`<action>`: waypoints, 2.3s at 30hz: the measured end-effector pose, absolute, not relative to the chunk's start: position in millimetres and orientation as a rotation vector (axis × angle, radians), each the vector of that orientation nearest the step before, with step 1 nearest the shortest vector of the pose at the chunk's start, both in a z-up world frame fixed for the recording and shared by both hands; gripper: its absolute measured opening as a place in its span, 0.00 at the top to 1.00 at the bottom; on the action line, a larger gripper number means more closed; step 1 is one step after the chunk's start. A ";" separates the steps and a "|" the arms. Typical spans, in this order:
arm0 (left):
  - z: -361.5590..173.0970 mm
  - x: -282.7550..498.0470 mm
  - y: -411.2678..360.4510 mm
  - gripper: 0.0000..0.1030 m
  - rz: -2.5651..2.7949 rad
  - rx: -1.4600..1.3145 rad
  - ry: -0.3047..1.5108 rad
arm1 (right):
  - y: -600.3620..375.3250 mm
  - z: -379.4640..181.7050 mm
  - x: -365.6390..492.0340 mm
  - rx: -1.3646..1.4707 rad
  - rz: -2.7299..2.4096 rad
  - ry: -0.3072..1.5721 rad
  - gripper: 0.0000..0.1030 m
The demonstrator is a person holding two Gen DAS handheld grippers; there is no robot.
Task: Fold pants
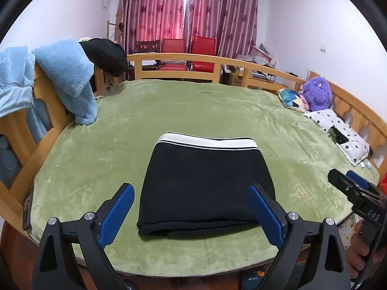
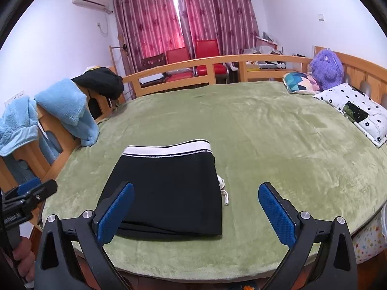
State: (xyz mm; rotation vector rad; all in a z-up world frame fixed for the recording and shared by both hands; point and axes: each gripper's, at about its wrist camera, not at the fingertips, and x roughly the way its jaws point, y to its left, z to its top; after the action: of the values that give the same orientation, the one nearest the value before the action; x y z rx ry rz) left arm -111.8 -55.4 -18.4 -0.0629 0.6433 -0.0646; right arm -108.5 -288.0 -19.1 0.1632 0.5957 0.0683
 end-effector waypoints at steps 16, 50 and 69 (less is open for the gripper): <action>-9.6 -119.6 -54.4 0.07 -0.061 -0.069 0.623 | -287.3 -20.3 -112.5 0.149 0.044 0.601 0.01; -7.2 -124.7 -47.8 0.07 -0.049 -0.073 0.626 | -289.3 -18.6 -118.2 0.140 0.038 0.596 0.01; -8.9 -124.2 -34.3 0.07 -0.048 -0.082 0.618 | -280.8 -19.6 -117.6 0.131 0.018 0.587 0.01</action>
State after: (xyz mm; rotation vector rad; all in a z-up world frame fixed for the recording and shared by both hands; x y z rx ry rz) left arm -124.2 -34.3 -8.9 -0.0823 0.6180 -0.0477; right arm -117.6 -280.8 -19.6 0.1312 0.5875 0.0182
